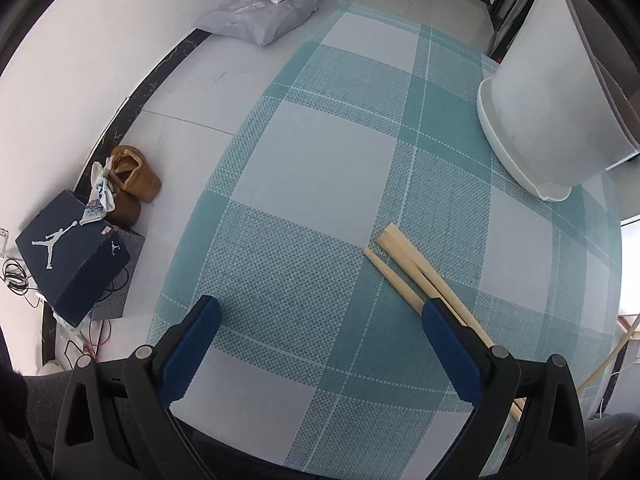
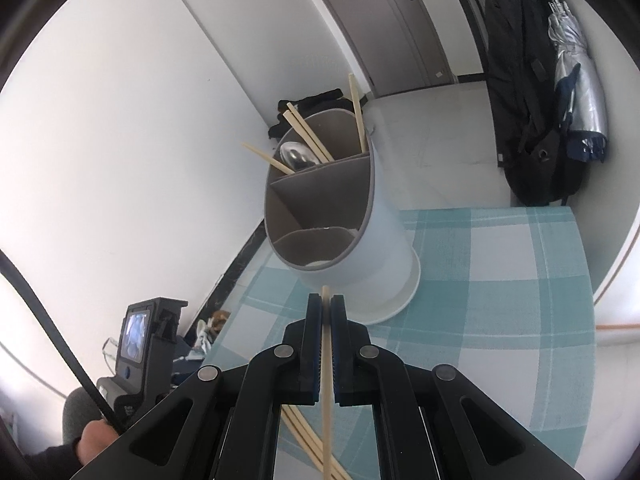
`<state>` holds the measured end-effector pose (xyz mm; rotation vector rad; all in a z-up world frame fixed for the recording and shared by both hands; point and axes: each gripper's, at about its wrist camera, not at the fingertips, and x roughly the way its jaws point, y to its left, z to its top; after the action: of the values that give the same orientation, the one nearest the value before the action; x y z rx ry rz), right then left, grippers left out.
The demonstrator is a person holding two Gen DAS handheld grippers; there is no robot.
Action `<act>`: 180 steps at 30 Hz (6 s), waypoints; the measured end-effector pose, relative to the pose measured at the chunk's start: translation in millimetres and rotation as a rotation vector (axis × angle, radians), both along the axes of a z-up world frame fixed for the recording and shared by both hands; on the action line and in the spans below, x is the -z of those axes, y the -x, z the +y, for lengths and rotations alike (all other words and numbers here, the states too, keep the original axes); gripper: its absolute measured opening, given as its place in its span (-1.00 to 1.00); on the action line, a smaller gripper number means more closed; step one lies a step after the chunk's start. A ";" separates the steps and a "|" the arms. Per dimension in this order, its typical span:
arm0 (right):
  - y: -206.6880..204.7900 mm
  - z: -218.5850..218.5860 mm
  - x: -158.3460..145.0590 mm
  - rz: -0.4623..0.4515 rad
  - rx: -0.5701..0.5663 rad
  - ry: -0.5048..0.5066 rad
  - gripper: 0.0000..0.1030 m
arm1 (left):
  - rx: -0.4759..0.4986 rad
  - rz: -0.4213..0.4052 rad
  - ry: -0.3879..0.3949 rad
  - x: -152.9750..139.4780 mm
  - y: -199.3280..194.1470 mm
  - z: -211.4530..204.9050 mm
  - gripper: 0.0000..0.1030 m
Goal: Organize utensils
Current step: 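Lower the left gripper onto a wooden chopstick and close it, then lift the chopstick with the left gripper while the right gripper keeps its chopstick raised, then raise both held chopsticks up over the white caddy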
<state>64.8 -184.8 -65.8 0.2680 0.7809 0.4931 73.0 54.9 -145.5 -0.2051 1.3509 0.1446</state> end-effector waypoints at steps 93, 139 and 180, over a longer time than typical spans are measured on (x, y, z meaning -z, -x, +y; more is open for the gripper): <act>49.3 -29.1 -62.7 -0.206 0.185 0.045 -0.95 | 0.094 -0.699 0.232 -168.4 40.3 -17.1 -0.98; -118.5 12.3 -181.0 -0.459 0.150 0.076 -0.94 | 0.013 -0.807 0.407 -231.0 -124.3 6.8 -0.98; -124.0 30.0 -90.2 -0.263 -0.021 0.162 -0.93 | 0.287 -0.687 0.307 -173.3 -107.7 -39.3 -0.97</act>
<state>188.9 -154.8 24.4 0.0431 0.5638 0.4705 180.7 15.6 27.8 -0.2835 0.6965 -0.3530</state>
